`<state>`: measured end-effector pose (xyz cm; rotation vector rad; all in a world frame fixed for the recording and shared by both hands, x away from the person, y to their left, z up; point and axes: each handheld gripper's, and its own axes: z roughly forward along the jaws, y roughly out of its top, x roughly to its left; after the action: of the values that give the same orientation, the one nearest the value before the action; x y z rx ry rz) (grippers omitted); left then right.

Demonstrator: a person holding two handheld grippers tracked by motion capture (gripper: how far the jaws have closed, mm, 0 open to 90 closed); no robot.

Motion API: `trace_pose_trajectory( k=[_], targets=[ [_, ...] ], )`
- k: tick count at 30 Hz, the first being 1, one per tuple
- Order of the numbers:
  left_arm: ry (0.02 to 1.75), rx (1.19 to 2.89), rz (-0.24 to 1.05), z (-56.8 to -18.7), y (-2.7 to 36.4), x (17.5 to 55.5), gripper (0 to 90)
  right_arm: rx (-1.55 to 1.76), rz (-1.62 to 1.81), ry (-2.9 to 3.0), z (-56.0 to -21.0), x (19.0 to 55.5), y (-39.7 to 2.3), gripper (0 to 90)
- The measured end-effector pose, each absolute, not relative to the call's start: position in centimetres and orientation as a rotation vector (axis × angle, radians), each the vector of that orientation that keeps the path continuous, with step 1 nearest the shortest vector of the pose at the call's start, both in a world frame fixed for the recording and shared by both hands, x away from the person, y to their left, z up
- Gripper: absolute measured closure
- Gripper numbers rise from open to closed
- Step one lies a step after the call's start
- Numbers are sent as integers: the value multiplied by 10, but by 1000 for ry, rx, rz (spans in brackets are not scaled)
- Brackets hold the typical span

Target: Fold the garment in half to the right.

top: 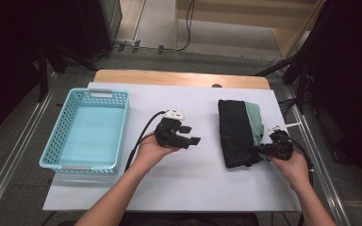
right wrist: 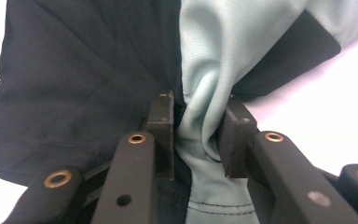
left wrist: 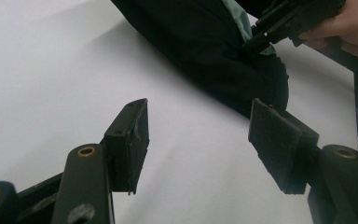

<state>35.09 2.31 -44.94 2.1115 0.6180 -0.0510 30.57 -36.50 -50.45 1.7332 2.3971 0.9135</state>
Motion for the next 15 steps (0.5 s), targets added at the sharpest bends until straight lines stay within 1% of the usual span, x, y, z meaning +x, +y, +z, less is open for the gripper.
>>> trace_pose_trajectory(
  k=[3, 10, 13, 15],
  targets=[
    [619, 2110, -50, -449, 23, 351, 389, 1786, 929, 2385, -503, 306, -364, 711],
    [628, 2099, -49, -449, 25, 353, 390, 1786, 945, 2416, -499, 304, -352, 727],
    [625, 2100, -48, -448, 25, 353, 390, 1776, 951, 2420, -496, 301, -345, 722],
    [626, 2101, -50, -448, 25, 352, 389, 1770, 933, 2415, -495, 299, -343, 690]
  ],
)
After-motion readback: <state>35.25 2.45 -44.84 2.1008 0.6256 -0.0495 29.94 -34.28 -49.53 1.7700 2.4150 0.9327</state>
